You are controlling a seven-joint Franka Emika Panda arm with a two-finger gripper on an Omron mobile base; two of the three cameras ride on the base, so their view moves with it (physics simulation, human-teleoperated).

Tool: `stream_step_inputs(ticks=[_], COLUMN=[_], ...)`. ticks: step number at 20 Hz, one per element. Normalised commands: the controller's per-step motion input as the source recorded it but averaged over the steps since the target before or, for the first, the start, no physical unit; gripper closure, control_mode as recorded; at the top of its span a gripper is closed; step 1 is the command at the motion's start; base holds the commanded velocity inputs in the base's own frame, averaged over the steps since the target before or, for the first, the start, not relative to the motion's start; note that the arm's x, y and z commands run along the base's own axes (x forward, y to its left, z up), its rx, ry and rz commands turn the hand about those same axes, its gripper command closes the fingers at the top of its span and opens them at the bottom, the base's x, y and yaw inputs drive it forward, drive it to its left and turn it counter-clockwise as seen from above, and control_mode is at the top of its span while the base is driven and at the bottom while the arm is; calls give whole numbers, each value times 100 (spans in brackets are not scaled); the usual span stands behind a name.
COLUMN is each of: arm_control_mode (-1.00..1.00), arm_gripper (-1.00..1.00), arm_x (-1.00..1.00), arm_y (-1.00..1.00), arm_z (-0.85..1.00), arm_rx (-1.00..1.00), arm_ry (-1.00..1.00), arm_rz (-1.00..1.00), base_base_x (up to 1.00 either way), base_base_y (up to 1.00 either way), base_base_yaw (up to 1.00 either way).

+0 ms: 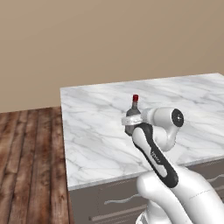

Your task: Get the candle and the liquor from the cabinet and move them to the dining counter.

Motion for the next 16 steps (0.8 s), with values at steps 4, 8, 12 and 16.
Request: stream_step_inputs(ticks=[4,8,12,16], arm_control_mode=[-100,-100,-100,-100], arm_gripper=[100,100,100,100], arm_x=[56,53,46,39], arm_y=[-5,-17,-13,-7], arm_z=[-40,-30,-21,-32], arm_rx=[0,8,9,6], arm_ry=[20,22,25,19], arm_rz=[13,17,17,16], base_base_x=[0,0,0,0], base_base_y=[0,0,0,0], base_base_yaw=[0,0,0,0])
